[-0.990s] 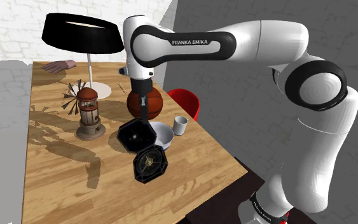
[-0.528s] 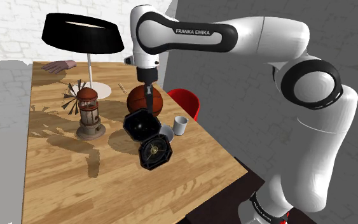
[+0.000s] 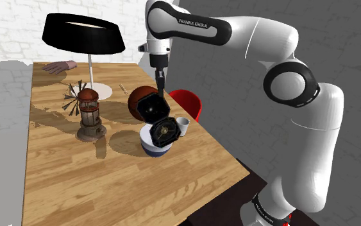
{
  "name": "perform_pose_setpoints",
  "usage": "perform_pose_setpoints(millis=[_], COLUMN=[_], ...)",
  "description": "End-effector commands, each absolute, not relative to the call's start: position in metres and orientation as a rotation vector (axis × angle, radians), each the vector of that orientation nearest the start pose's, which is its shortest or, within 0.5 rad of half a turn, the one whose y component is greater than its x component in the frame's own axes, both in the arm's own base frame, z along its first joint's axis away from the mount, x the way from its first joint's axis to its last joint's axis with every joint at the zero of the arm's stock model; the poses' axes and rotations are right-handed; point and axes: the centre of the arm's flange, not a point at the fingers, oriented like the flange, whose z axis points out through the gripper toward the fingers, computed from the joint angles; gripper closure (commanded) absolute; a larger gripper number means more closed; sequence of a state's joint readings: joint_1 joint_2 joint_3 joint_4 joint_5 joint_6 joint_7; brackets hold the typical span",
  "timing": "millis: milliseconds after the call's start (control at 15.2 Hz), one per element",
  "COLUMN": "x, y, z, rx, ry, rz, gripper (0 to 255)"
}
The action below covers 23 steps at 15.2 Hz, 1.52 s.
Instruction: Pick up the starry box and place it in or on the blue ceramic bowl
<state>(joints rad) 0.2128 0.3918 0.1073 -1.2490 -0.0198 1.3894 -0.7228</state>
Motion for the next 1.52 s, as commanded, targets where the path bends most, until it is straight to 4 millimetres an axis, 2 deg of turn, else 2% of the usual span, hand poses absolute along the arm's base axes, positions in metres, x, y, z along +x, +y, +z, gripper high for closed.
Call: perform_pose_setpoints(millis=[0,396,1452], x=[0.628,0.673,0.673], y=[0.166,0.1,0.1], z=[0.53,0.551,0.466], rx=[-2.646,-2.646,-2.646], ry=[-1.514,-1.514,-1.514], rz=[0.367,0.367,0.367], gripper=[255,255,255])
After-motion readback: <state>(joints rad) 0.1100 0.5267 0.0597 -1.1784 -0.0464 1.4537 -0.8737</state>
